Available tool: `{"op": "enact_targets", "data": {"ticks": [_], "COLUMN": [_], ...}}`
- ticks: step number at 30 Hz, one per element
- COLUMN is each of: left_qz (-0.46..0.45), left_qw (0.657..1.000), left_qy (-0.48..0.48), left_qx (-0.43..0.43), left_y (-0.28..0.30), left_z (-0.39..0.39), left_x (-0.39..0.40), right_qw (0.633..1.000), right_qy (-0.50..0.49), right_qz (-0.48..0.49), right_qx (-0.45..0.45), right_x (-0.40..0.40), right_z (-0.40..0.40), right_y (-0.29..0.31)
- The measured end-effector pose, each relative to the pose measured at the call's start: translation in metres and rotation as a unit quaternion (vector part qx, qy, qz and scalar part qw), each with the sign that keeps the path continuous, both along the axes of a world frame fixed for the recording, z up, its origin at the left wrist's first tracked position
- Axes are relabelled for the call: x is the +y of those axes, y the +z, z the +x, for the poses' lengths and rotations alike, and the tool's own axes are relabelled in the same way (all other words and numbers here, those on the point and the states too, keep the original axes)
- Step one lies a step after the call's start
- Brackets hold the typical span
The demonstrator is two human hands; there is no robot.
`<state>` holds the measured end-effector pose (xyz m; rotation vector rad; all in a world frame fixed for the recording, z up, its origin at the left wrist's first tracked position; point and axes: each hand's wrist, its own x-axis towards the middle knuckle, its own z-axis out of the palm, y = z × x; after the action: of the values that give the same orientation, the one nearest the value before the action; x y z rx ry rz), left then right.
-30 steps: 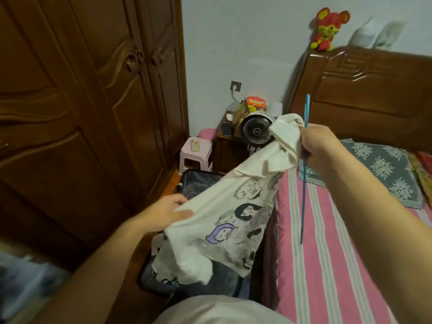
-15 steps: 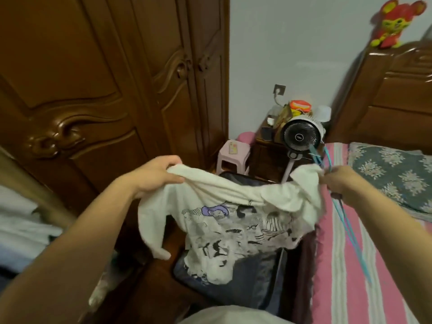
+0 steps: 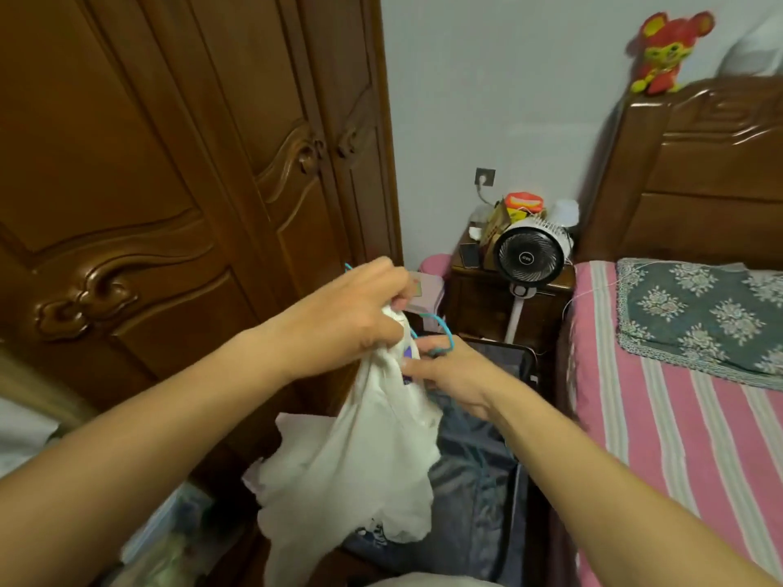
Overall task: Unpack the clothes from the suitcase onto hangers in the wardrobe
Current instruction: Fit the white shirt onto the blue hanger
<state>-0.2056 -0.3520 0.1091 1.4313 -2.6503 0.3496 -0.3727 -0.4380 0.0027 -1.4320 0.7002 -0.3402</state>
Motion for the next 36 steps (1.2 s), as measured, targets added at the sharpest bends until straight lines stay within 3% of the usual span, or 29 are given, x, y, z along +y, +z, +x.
{"op": "enact_targets", "data": {"ticks": [5, 10, 12, 14, 17, 19, 22, 23, 27, 30, 34, 36], "left_qz": [0.044, 0.163, 0.222, 0.251, 0.15, 0.024, -0.103, -0.123, -0.165, -0.085, 0.059, 0.158], "left_qw": [0.991, 0.94, 0.931, 0.912, 0.888, 0.846, 0.791, 0.798, 0.897, 0.931, 0.958, 0.94], "left_qy": [0.119, 0.235, 0.242, 0.264, 0.321, 0.398, 0.475, 0.47, 0.39, 0.346, 0.271, 0.288], "left_qx": [0.053, 0.186, 0.159, 0.19, 0.292, 0.355, 0.372, 0.356, 0.129, 0.072, 0.069, 0.092], "left_y": [-0.01, -0.044, -0.056, -0.069, -0.088, -0.103, -0.11, -0.11, -0.089, -0.063, -0.05, -0.05], "left_z": [0.042, 0.064, 0.059, 0.053, 0.033, 0.011, -0.018, -0.021, -0.01, -0.013, -0.028, -0.033], "left_x": [0.025, 0.03, 0.033, 0.04, 0.035, 0.021, -0.003, -0.008, -0.005, 0.004, -0.002, -0.019], "right_qw": [0.987, 0.986, 0.963, 0.922, 0.9, 0.901, 0.891, 0.887, 0.859, 0.836, 0.903, 0.937], "right_qy": [-0.094, -0.083, -0.07, -0.041, -0.036, -0.041, -0.044, -0.043, -0.068, -0.108, -0.098, -0.077], "right_qz": [-0.111, -0.143, -0.256, -0.375, -0.429, -0.429, -0.443, -0.451, -0.479, -0.488, -0.363, -0.285], "right_qx": [0.072, 0.01, 0.038, 0.084, 0.071, 0.055, 0.083, 0.095, 0.168, 0.225, 0.206, 0.188], "right_x": [-0.025, -0.036, -0.036, -0.036, -0.034, -0.028, -0.02, -0.019, -0.033, -0.055, -0.078, -0.081], "right_z": [0.002, 0.002, 0.0, -0.005, -0.011, -0.011, -0.007, -0.009, -0.035, -0.056, -0.074, -0.086], "right_y": [-0.001, 0.036, 0.049, 0.057, 0.062, 0.067, 0.075, 0.078, 0.082, 0.076, 0.055, 0.041]}}
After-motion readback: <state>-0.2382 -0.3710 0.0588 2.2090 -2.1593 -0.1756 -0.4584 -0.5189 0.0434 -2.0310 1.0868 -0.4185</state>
